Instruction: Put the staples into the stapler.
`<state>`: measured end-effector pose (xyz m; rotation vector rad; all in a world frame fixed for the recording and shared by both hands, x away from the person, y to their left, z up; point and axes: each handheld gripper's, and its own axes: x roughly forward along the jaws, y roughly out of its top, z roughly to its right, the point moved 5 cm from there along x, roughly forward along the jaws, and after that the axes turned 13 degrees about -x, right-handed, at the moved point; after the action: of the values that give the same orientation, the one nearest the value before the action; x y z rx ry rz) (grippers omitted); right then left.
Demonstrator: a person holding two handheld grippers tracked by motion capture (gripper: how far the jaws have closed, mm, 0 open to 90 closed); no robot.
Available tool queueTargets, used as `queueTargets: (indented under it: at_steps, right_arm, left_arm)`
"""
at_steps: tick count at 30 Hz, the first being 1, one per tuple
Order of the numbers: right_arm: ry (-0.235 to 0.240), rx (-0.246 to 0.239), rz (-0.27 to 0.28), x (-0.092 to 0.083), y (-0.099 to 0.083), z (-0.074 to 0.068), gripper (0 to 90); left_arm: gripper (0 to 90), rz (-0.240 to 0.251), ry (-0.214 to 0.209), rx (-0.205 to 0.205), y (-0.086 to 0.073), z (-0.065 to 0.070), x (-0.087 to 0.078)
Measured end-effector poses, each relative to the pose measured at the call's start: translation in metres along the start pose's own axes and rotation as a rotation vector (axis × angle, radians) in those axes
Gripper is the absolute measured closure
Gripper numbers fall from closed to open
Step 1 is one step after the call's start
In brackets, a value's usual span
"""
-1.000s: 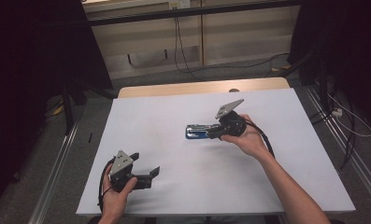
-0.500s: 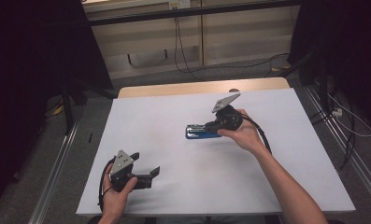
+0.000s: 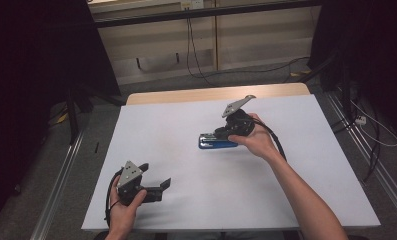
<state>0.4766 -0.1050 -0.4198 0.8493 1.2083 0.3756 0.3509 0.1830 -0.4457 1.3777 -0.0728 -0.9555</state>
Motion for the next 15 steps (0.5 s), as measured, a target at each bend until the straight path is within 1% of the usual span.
queueTargets:
  at_steps: [3,6,10,12,15]
  right_arm:
    - [-0.002,-0.009,0.001,0.0,0.004,0.002,79.1]
    - [-0.01,-0.003,0.008,0.0,0.008,0.004,79.1]
    - [-0.009,-0.003,-0.001,0.001,0.009,0.007,79.1]
    - [-0.01,-0.004,-0.002,0.002,0.011,0.008,79.1]
    - [-0.009,-0.007,-0.004,0.003,0.016,0.009,79.1]
  left_arm:
    - [4.3,0.002,-0.001,0.003,0.0,0.0,0.0]
    - [4.3,-0.003,-0.004,0.004,0.0,0.0,0.0]
    - [4.3,-0.002,-0.005,0.006,0.0,0.0,-0.001]
    - [4.3,0.0,-0.005,-0.001,0.0,0.0,0.0]
    - [4.4,-0.003,-0.01,0.003,0.0,0.0,0.0]
